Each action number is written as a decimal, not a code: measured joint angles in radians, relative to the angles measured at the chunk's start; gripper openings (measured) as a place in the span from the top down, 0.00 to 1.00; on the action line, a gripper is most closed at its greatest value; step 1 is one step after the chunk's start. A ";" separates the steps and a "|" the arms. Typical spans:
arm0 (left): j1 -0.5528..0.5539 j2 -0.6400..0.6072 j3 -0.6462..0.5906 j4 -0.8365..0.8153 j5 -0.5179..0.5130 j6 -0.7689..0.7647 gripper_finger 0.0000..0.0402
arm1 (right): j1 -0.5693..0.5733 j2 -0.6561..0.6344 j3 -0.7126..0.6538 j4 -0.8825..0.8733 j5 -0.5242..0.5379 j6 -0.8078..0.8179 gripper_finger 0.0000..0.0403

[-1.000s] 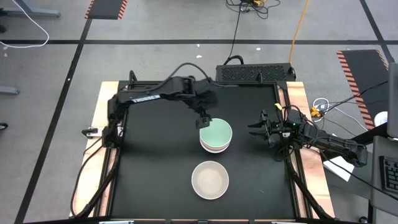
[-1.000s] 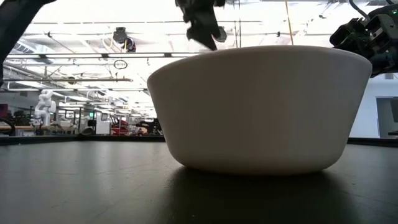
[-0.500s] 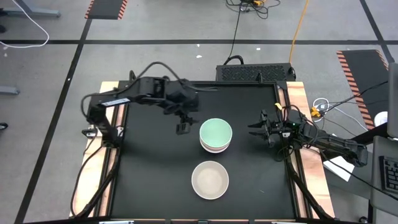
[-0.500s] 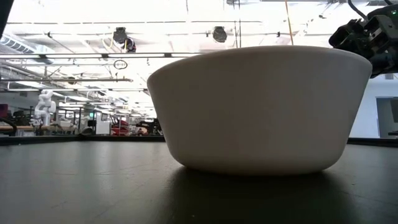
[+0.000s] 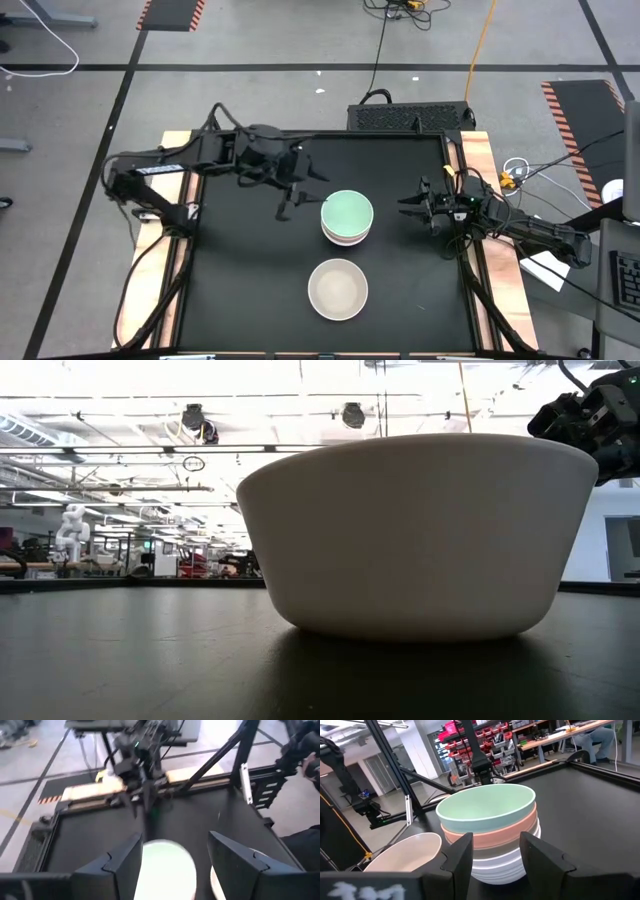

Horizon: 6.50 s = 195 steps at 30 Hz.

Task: Nest bowls inside each other
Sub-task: Stack the blue bowl on the stacked orange bowl

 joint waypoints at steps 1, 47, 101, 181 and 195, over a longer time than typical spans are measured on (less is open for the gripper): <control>0.009 -0.027 -0.043 0.012 0.000 -0.010 0.44 | 0.000 0.000 0.000 0.000 0.000 0.000 0.61; 0.067 -0.981 -1.381 0.816 0.025 -0.157 0.44 | 0.000 0.016 0.000 0.000 0.003 -0.008 0.61; 0.067 -1.309 -1.627 0.683 -0.010 -0.166 0.44 | 0.000 0.016 0.000 0.029 0.030 -0.052 0.61; 0.066 -1.299 -1.667 0.671 0.000 -0.181 0.44 | 0.485 1.045 0.216 0.892 0.450 -0.173 0.61; 0.025 -1.299 -1.667 0.670 0.000 -0.189 0.44 | 0.485 1.093 0.241 0.883 0.446 -0.169 0.61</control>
